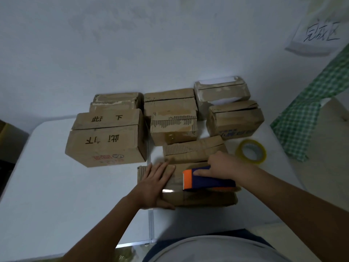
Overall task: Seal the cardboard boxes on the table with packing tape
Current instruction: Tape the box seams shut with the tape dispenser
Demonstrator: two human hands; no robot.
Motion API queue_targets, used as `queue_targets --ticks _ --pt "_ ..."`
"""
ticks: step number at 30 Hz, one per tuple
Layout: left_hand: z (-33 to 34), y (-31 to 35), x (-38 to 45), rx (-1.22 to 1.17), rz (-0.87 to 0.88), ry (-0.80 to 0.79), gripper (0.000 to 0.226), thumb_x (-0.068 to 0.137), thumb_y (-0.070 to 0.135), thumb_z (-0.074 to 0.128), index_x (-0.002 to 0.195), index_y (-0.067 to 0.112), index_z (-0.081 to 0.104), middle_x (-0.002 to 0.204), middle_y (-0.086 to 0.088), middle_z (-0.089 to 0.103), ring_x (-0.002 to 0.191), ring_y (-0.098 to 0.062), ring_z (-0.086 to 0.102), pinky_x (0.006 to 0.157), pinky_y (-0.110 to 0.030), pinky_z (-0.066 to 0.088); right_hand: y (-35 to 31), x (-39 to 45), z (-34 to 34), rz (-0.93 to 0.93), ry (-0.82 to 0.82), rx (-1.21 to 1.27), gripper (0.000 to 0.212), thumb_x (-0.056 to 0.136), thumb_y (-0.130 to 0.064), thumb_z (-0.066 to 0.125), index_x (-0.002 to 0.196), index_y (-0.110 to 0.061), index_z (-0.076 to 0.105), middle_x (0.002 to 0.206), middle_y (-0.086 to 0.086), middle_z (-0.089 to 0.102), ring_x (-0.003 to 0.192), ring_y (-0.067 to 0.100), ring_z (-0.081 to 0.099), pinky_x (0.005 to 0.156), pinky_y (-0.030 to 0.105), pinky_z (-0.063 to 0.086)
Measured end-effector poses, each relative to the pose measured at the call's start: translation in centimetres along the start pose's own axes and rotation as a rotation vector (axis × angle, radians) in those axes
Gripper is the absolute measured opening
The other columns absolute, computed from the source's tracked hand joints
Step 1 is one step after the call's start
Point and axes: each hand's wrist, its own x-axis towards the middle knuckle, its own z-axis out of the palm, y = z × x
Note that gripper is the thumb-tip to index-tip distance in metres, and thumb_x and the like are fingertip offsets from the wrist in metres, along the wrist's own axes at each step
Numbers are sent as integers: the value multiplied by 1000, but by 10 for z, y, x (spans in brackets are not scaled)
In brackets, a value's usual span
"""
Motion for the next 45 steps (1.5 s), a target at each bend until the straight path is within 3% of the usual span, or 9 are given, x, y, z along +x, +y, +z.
queue_targets --ticks 10,14,18,20,24,27,35,41,45 --pt "4 2 3 20 -34 -16 126 65 96 45 157 27 -7 165 -9 2 152 -29 -2 119 -50 -9 109 -28 -7 -28 47 -40 63 73 -85 43 57 -24 47 61 -2 51 55 12 47 54 29 37" --pt "-1 -9 -10 1 -96 -61 129 61 97 47 155 33 -13 165 -2 -5 151 -23 -9 118 -49 -11 99 -23 5 -52 43 31 69 67 -91 38 56 -25 52 54 -6 50 49 9 47 50 27 34" --pt "-16 -37 -30 30 -243 -223 132 56 98 44 151 36 -24 163 5 -20 150 -21 -20 118 -59 -8 63 -15 28 -86 13 72 70 72 -89 39 62 -21 53 63 -2 54 56 12 51 51 29 34" --pt "-23 -37 -32 -6 -337 -275 123 60 100 34 151 40 -21 162 7 -23 149 -24 -21 116 -61 -9 51 -13 32 -84 27 85 67 74 -87 40 64 -21 51 67 -1 53 59 13 50 51 29 33" --pt "-8 12 -8 -184 -488 -54 88 83 84 12 155 37 -9 163 9 -16 145 -18 -26 117 -58 -13 51 -17 22 -96 19 96 66 76 -84 41 61 -20 51 62 -1 54 55 13 50 51 29 34" --pt "8 35 -1 -172 -534 58 74 90 74 3 150 37 -19 161 12 -21 143 -20 -33 115 -59 -19 50 -20 10 -129 86 94 63 77 -82 44 61 -22 54 61 -4 56 56 11 53 50 28 34" --pt "19 36 0 -107 -596 115 69 87 71 -5 149 44 -19 159 15 -26 144 -14 -33 113 -56 -25 55 -15 -4 -204 179 -3 60 77 -84 41 60 -27 47 62 -10 50 57 5 48 47 26 27" --pt "22 37 5 -85 -622 108 68 88 74 -4 148 47 -22 158 18 -29 143 -12 -35 113 -58 -22 79 4 19 -176 49 152 69 76 -85 39 73 -22 66 67 -3 63 62 12 59 55 28 41" --pt "21 31 2 -116 -607 104 68 88 75 1 147 50 -21 157 20 -29 144 -11 -34 113 -58 -22 79 10 23 -179 42 179 75 74 -88 36 74 -20 68 68 0 65 63 14 62 58 29 44"
